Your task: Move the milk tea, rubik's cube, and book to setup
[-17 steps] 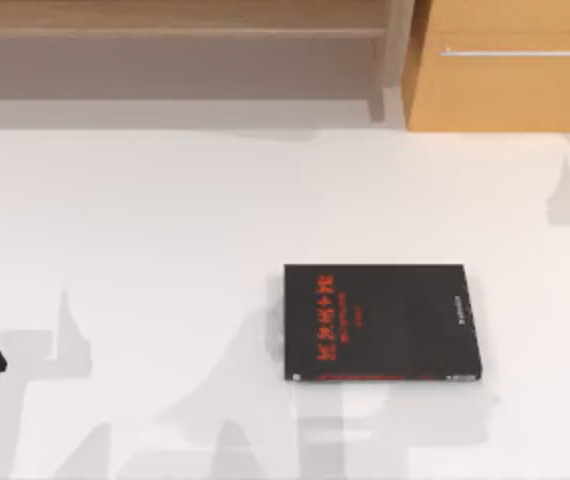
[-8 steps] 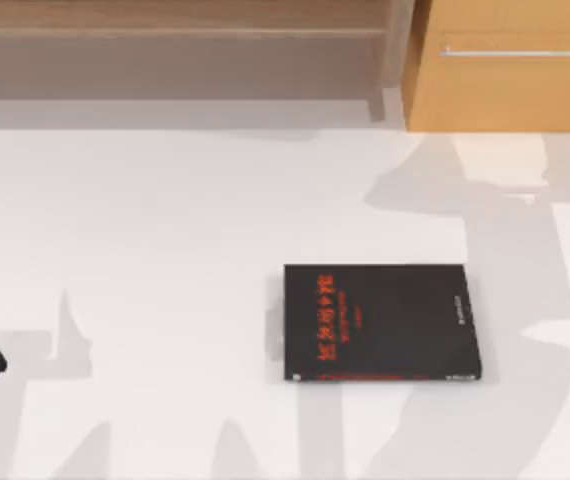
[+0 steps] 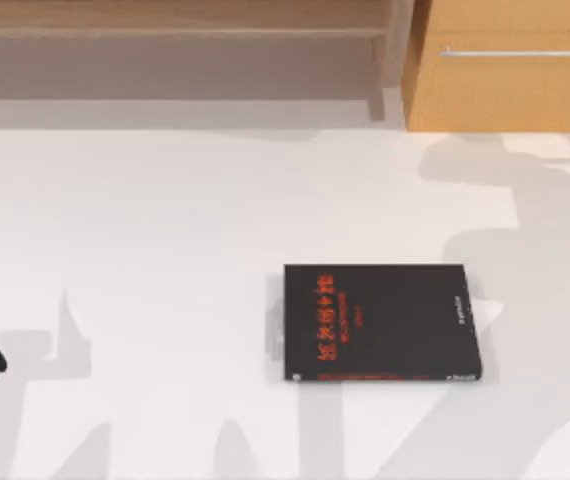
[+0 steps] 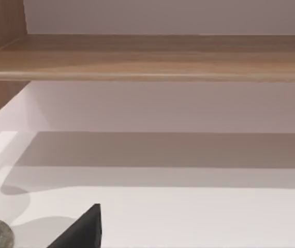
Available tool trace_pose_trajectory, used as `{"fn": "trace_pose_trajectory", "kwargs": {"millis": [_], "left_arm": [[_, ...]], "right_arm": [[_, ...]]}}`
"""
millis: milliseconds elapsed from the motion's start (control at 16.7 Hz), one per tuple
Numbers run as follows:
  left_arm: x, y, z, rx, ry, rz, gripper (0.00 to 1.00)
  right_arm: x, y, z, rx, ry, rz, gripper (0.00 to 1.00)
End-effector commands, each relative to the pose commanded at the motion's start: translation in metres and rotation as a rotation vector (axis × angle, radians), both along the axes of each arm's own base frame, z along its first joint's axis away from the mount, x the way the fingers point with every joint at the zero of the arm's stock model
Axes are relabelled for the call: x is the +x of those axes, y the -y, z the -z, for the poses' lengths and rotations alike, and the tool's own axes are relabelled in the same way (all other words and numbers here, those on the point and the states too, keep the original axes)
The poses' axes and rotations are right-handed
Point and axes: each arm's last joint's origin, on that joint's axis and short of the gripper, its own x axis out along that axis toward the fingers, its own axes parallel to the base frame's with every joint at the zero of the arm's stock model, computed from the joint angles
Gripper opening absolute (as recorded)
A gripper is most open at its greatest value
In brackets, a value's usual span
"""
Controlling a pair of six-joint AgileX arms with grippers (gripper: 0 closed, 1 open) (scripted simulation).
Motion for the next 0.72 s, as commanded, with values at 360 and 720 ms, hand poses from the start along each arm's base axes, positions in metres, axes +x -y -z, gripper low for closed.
{"fn": "trace_pose_trajectory", "kwargs": {"millis": [360, 720], "left_arm": [[0.0, 0.0, 0.0, 0.0, 0.0, 0.0, 1.0], [0.0, 0.0, 0.0, 0.0, 0.0, 0.0, 1.0]], "right_arm": [[0.011, 0.0, 0.0, 0.0, 0.0, 0.0, 1.0], [0.03, 0.0, 0.0, 0.0, 0.0, 0.0, 1.0]]}}
